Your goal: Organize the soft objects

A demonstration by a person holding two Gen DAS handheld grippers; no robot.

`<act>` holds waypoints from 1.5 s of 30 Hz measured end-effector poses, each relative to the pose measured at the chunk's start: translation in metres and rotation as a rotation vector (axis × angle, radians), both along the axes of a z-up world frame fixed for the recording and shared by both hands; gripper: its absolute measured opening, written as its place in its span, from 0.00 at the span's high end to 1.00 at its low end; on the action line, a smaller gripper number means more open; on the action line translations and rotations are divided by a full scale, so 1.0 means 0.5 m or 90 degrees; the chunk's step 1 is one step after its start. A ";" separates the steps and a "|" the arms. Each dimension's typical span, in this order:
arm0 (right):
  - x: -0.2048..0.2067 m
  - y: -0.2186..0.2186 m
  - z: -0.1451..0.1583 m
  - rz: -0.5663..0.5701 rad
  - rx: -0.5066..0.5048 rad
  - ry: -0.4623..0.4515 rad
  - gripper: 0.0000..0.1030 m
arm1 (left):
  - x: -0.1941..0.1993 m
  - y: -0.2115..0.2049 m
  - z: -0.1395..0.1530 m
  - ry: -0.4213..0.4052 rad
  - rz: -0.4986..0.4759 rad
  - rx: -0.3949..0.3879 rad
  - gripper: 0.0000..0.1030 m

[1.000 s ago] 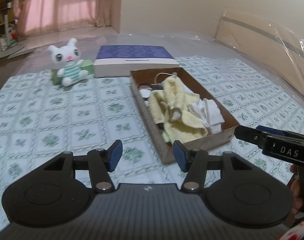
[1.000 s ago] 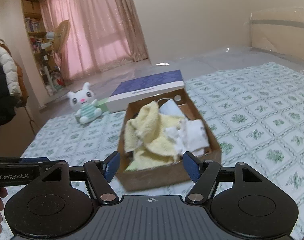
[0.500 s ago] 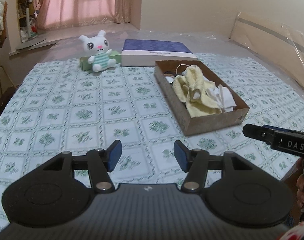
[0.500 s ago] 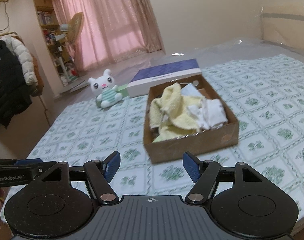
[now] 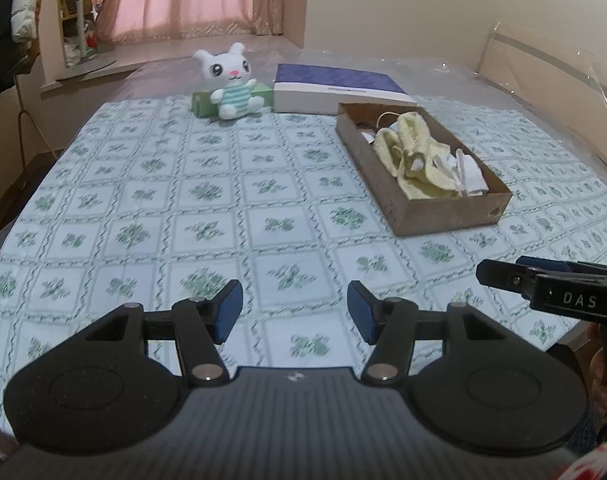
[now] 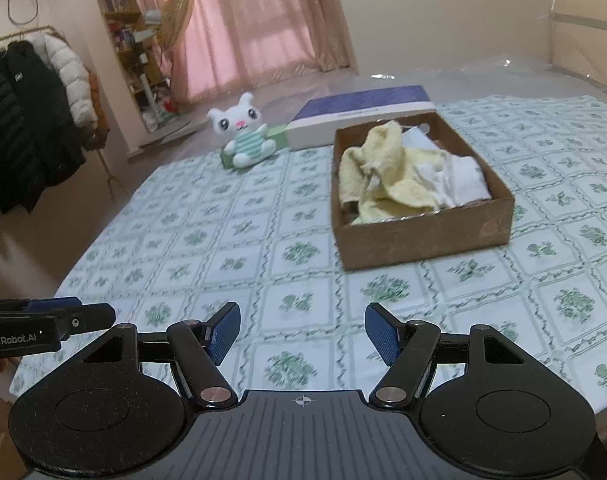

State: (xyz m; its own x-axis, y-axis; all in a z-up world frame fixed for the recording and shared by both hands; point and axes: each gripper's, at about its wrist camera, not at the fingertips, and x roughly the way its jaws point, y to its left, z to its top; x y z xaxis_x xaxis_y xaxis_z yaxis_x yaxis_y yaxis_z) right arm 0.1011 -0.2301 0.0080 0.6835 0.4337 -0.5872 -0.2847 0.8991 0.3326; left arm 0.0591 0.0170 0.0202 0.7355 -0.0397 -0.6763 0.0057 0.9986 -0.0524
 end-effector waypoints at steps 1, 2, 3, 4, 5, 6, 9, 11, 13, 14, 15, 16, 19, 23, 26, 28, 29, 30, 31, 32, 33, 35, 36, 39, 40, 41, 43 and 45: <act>-0.002 0.006 -0.001 0.006 -0.002 0.001 0.33 | -0.007 0.004 -0.002 0.001 0.003 0.000 0.47; -0.004 0.012 -0.002 0.011 -0.005 0.000 0.33 | -0.012 0.009 -0.004 0.002 0.006 -0.001 0.46; -0.006 0.018 -0.004 0.016 -0.009 0.000 0.33 | -0.016 0.012 -0.007 0.004 0.009 -0.002 0.46; -0.008 0.024 -0.005 0.021 -0.013 0.002 0.33 | -0.022 0.016 -0.010 0.006 0.013 -0.004 0.46; -0.009 0.031 -0.006 0.025 -0.017 0.006 0.33 | -0.026 0.019 -0.013 0.008 0.015 -0.005 0.46; -0.010 0.036 -0.008 0.030 -0.018 0.009 0.33 | -0.030 0.021 -0.017 0.011 0.017 -0.006 0.46; -0.017 0.052 -0.010 0.048 -0.025 0.011 0.33 | -0.036 0.026 -0.026 0.019 0.020 -0.010 0.46; -0.022 0.062 -0.011 0.058 -0.026 0.013 0.33 | -0.040 0.027 -0.030 0.021 0.020 -0.011 0.46; -0.024 0.069 -0.012 0.065 -0.029 0.017 0.33 | -0.041 0.028 -0.033 0.021 0.020 -0.012 0.46; -0.025 0.073 -0.014 0.068 -0.032 0.019 0.33 | -0.041 0.028 -0.033 0.020 0.020 -0.013 0.46; -0.026 0.075 -0.016 0.070 -0.035 0.021 0.33 | -0.042 0.028 -0.032 0.019 0.019 -0.014 0.46; -0.027 0.078 -0.017 0.071 -0.037 0.023 0.33 | -0.043 0.027 -0.031 0.018 0.018 -0.014 0.46; -0.027 0.082 -0.021 0.072 -0.038 0.028 0.33 | -0.042 0.026 -0.032 0.017 0.015 -0.015 0.46; -0.026 0.086 -0.023 0.076 -0.037 0.030 0.33 | -0.040 0.023 -0.035 0.018 0.013 -0.012 0.46; -0.025 0.085 -0.026 0.078 -0.037 0.033 0.33 | -0.038 0.019 -0.038 0.021 0.010 -0.011 0.46; -0.023 0.085 -0.028 0.079 -0.037 0.036 0.33 | -0.036 0.017 -0.041 0.023 0.009 -0.010 0.46; -0.023 0.085 -0.029 0.079 -0.036 0.038 0.33 | -0.035 0.016 -0.042 0.025 0.008 -0.010 0.46; -0.022 0.084 -0.030 0.079 -0.035 0.039 0.33 | -0.034 0.015 -0.042 0.025 0.008 -0.010 0.46; -0.022 0.083 -0.031 0.079 -0.034 0.039 0.33 | -0.033 0.014 -0.043 0.026 0.008 -0.009 0.46; -0.021 0.083 -0.031 0.079 -0.034 0.039 0.33 | -0.032 0.014 -0.043 0.027 0.008 -0.008 0.46; -0.021 0.083 -0.031 0.079 -0.034 0.039 0.33 | -0.032 0.013 -0.044 0.027 0.008 -0.008 0.46; -0.020 0.082 -0.032 0.078 -0.033 0.040 0.33 | -0.031 0.013 -0.044 0.027 0.008 -0.007 0.46; -0.020 0.081 -0.033 0.078 -0.033 0.040 0.33 | -0.031 0.013 -0.044 0.027 0.007 -0.007 0.46; -0.020 0.080 -0.034 0.078 -0.033 0.041 0.33 | -0.030 0.011 -0.045 0.026 0.006 -0.005 0.46; -0.019 0.082 -0.035 0.078 -0.033 0.042 0.33 | -0.029 0.010 -0.045 0.026 0.005 -0.005 0.46; -0.018 0.081 -0.036 0.077 -0.032 0.043 0.33 | -0.029 0.010 -0.045 0.026 0.004 -0.005 0.46; -0.018 0.081 -0.037 0.077 -0.031 0.043 0.33 | -0.028 0.009 -0.046 0.027 0.004 -0.004 0.46; -0.018 0.080 -0.037 0.077 -0.032 0.043 0.33 | -0.027 0.009 -0.046 0.027 0.003 -0.005 0.46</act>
